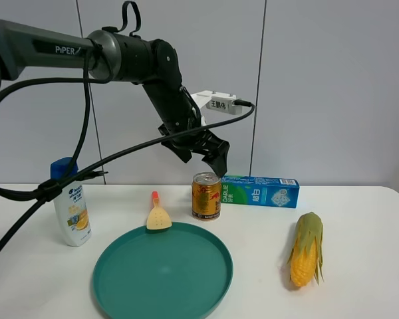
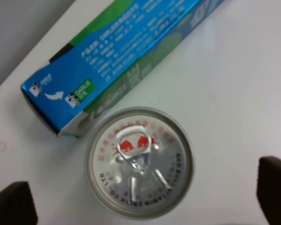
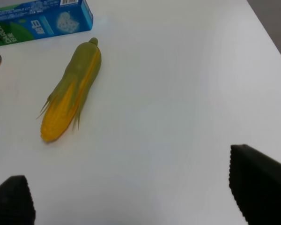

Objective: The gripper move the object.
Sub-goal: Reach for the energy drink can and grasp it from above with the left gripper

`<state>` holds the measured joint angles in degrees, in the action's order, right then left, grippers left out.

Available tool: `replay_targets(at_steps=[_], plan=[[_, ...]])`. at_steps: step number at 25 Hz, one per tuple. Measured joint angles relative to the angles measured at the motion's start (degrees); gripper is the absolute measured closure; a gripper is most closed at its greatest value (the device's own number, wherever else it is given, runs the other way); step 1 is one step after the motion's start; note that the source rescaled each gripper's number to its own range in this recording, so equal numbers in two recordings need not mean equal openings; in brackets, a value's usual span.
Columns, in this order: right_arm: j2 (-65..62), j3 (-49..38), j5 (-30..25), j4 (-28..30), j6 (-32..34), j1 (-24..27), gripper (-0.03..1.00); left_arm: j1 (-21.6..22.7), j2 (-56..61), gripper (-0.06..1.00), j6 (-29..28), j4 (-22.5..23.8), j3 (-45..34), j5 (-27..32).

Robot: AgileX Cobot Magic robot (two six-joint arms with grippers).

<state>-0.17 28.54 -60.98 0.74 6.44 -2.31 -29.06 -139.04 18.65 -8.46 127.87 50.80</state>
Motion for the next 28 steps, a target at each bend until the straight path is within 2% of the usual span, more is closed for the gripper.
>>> replay_targets(at_steps=[8, 14, 21, 28], plan=[[0.0, 0.0, 0.0, 0.0, 0.0, 0.0, -0.03, 0.3, -0.55, -0.05, 0.24, -0.82, 0.0, -4.32], [0.0, 0.0, 0.0, 0.0, 0.0, 0.0, -0.03, 0.3, -2.69, -0.05, 1.21, -4.74, 0.12, -5.48], [0.0, 0.0, 0.0, 0.0, 0.0, 0.0, -0.03, 0.3, -4.94, -0.05, 5.23, -5.2, 0.12, -7.28], [0.0, 0.0, 0.0, 0.0, 0.0, 0.0, -0.03, 0.3, -6.65, -0.05, 6.08, -5.4, 0.12, -8.4]])
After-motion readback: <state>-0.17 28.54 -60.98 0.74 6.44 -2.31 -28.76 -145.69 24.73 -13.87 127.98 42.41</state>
